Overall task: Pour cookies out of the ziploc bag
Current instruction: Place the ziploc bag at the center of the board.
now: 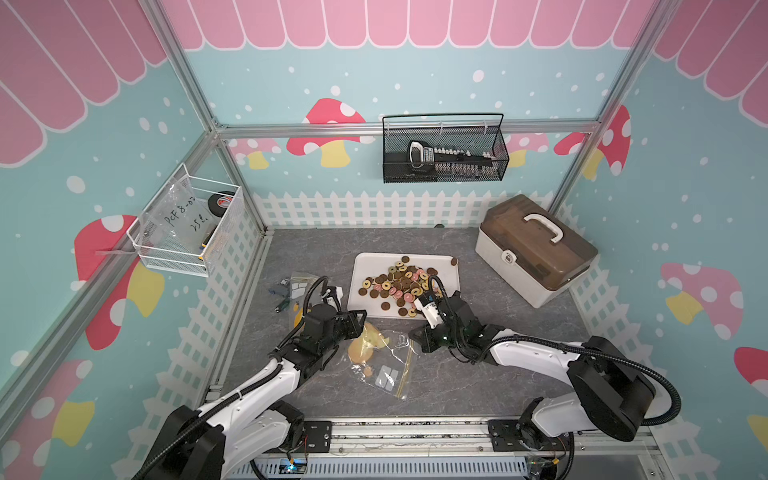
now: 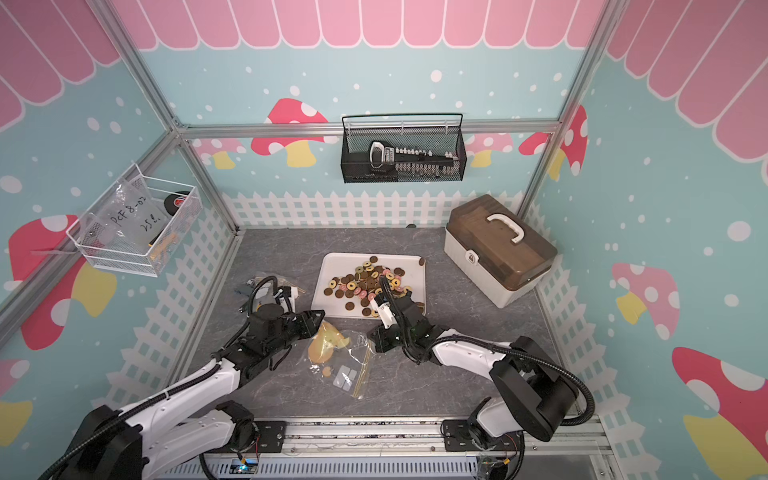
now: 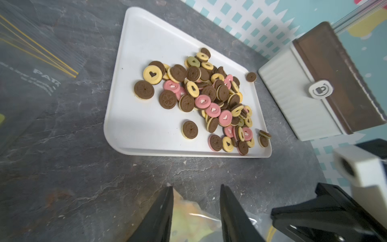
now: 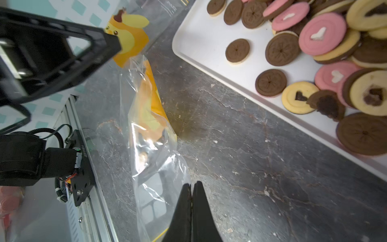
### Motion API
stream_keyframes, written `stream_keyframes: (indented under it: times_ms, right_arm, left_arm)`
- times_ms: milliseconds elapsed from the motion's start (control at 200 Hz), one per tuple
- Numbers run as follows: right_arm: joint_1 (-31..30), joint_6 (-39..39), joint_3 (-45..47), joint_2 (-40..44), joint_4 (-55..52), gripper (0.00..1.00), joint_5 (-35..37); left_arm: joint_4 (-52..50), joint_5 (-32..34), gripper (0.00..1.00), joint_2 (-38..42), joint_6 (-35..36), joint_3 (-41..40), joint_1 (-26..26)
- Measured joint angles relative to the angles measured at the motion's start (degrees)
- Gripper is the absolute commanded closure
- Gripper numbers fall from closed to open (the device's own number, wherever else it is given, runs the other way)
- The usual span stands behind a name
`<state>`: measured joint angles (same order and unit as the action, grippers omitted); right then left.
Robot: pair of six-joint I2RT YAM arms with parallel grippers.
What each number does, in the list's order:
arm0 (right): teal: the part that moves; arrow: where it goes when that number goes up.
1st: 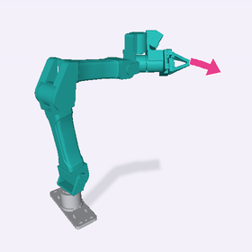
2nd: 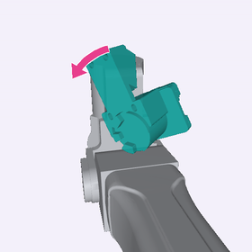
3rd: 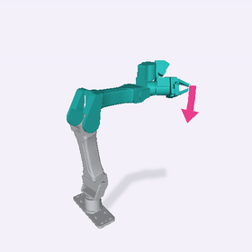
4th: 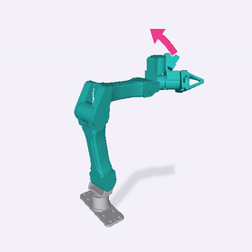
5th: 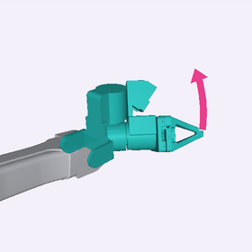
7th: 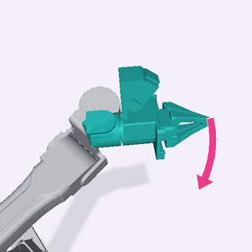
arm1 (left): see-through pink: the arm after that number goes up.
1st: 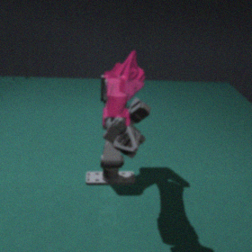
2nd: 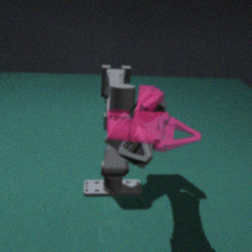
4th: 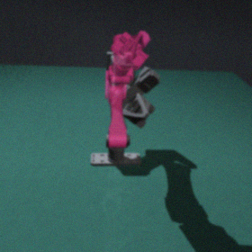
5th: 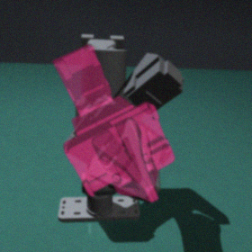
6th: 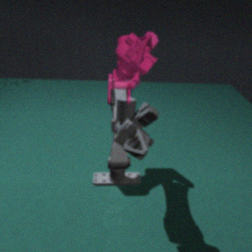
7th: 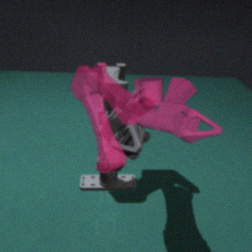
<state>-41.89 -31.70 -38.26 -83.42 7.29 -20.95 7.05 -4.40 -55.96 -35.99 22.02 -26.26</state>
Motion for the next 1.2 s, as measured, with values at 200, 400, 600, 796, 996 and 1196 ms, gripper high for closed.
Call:
stream_keyframes:
  times_ms: [200,400,600,796,996,1196]
  right_arm:
    - [1.42,4.44,-4.17,-4.13,-7.98,1.00,-0.94]
    - [2.32,8.24,-9.53,-5.77,-14.62,0.99,1.16]
    - [3.41,10.54,-12.44,-5.84,-17.20,0.93,5.16]
    - [3.52,11.98,-14.16,-8.13,-18.58,0.56,6.99]
    - [3.74,12.33,-12.44,-4.70,-18.64,0.35,12.07]
    - [4.92,12.09,-4.17,9.11,-12.57,0.29,20.59]
  left_arm:
    - [0.50,2.93,0.18,11.74,1.57,-4.04,0.00]
    - [0.28,5.35,0.17,17.07,1.97,-5.84,0.00]
    - [0.24,6.32,0.17,16.79,1.97,-5.99,0.00]
    - [0.11,6.38,0.17,15.89,1.95,-5.99,0.00]
    - [-1.22,7.78,0.16,16.90,2.58,-5.97,0.00]
    - [-3.39,10.64,0.15,18.14,3.50,-5.86,0.04]
